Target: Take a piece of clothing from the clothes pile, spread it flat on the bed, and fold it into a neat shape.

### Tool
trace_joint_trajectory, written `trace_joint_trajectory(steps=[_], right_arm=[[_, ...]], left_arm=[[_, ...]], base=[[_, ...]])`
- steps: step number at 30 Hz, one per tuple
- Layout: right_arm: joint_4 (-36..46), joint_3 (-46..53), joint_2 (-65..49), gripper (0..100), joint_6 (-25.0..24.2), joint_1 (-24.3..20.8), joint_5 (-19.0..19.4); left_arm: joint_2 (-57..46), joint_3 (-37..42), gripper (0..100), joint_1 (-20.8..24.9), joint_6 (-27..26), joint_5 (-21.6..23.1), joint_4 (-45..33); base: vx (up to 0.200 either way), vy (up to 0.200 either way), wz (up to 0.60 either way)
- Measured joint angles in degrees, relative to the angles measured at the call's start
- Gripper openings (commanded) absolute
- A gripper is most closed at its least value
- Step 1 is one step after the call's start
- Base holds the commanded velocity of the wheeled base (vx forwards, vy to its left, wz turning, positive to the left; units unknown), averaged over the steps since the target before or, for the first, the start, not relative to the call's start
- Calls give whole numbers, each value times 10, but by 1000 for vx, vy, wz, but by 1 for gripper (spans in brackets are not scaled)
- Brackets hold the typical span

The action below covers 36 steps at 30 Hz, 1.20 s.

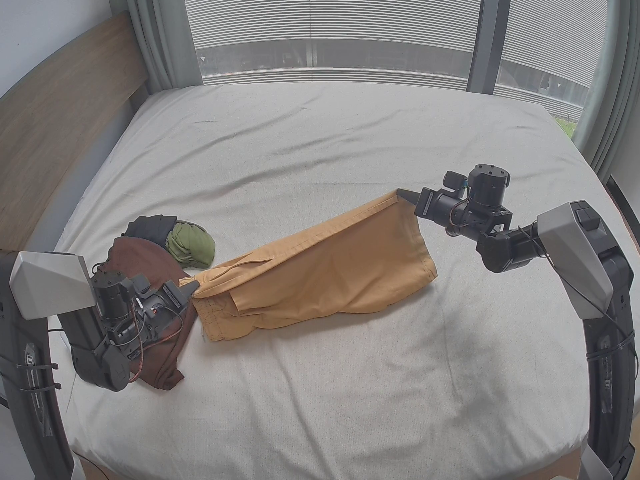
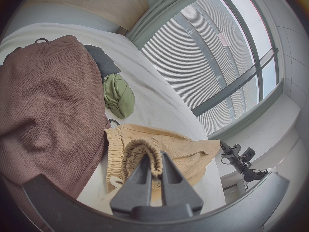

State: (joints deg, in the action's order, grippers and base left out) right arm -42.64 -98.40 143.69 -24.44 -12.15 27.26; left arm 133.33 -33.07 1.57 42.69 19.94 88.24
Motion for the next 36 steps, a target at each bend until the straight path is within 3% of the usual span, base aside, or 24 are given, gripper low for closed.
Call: trace_joint_trajectory(steps=[11, 12, 13, 14, 27, 36], right_arm=[[-1, -41, 29, 0, 2, -3, -25], [-2, -44, 31, 0, 2, -3, -27], [-2, -46, 33, 0, 2, -3, -27], [-5, -48, 35, 100, 2, -3, -28], [-40, -70, 53, 100, 2, -1, -57], [-53, 75, 4, 100, 3, -2, -58]], left_arm=[[28, -34, 0, -6, 0, -19, 1], [29, -35, 100, -6, 0, -20, 1], [30, -35, 100, -6, 0, -20, 1], [31, -35, 100, -7, 0, -20, 1], [45, -65, 100, -15, 1, -29, 2], [39, -60, 100, -20, 1, -23, 3]], base=[[0, 0, 0], [0, 0, 0], [0, 0, 0], [0, 0, 0], [0, 0, 0], [0, 0, 0]])
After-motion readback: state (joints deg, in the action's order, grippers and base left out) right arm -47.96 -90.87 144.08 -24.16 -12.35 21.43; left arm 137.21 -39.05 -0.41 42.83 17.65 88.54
